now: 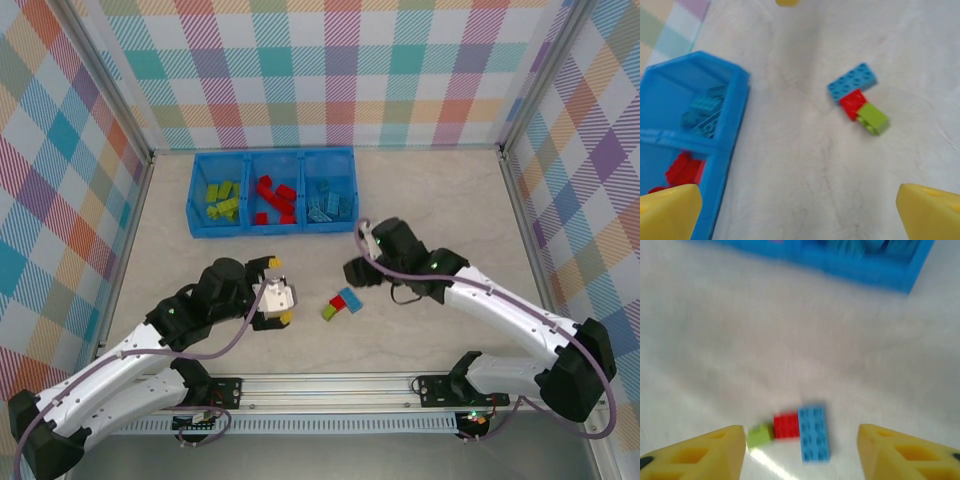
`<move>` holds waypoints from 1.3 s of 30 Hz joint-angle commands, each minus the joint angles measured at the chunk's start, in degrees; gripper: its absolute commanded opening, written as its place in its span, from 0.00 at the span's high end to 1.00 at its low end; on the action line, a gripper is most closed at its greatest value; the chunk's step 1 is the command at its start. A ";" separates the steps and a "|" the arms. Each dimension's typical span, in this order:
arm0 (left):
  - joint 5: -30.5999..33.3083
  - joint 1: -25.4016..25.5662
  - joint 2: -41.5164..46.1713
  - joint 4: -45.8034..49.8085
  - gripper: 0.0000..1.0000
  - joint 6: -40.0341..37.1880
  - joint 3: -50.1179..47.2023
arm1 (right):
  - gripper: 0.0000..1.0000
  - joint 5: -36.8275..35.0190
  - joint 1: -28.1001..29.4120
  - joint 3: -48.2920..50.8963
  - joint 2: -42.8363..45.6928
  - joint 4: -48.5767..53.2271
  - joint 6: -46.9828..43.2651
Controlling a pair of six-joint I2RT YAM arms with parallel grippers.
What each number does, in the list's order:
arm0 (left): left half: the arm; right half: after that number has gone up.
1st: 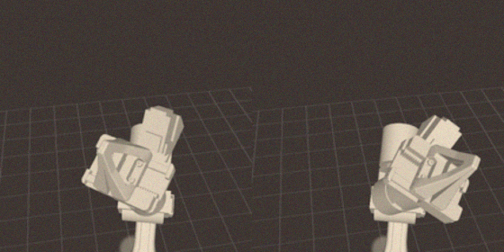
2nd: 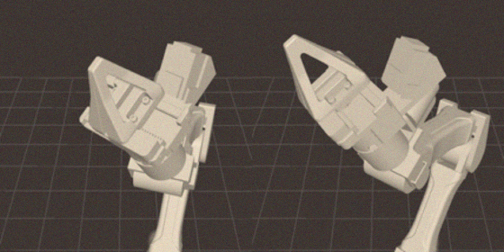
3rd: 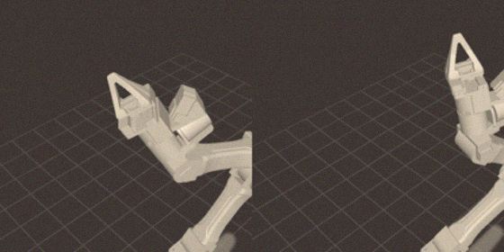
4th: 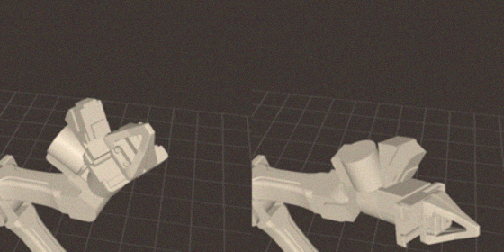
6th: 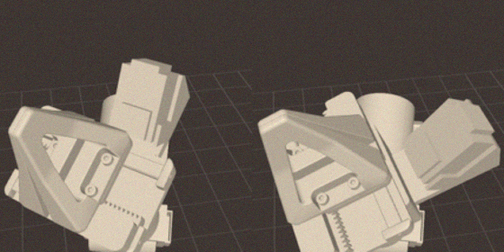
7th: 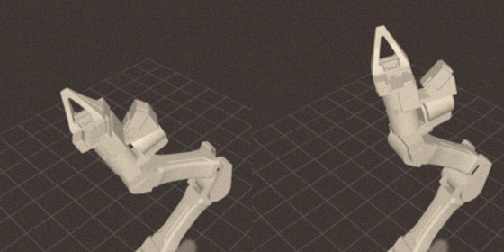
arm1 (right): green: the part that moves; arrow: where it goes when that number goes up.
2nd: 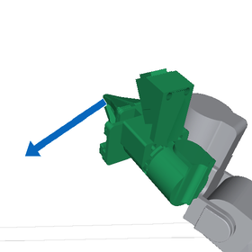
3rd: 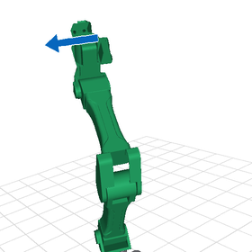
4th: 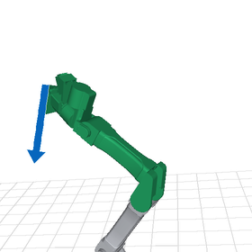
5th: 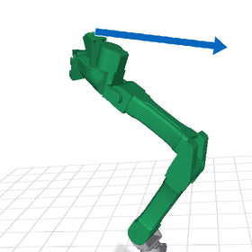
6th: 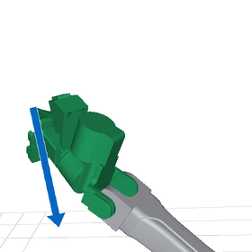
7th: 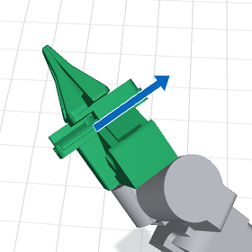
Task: Sort the legos into containers by color
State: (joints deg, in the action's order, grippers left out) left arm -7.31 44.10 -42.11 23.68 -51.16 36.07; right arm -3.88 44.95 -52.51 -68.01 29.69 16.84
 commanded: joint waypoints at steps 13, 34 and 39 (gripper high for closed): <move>-7.82 -0.07 0.01 4.00 0.00 -12.39 -1.71 | 0.28 2.28 3.65 1.03 -20.69 -1.26 -1.66; -4.20 -0.06 -1.13 -2.15 0.00 -2.50 -1.10 | 0.76 -5.55 3.74 0.03 -17.17 -4.28 2.41; 2.79 -0.22 -1.90 -8.83 0.00 11.12 0.43 | 0.75 -8.36 3.46 -5.01 -14.62 -8.65 1.06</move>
State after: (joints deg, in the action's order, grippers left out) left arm -8.95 44.10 -43.53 20.75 -49.91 34.74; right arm -9.76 48.45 -53.74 -83.83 25.74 18.37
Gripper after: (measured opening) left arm 0.998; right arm 0.311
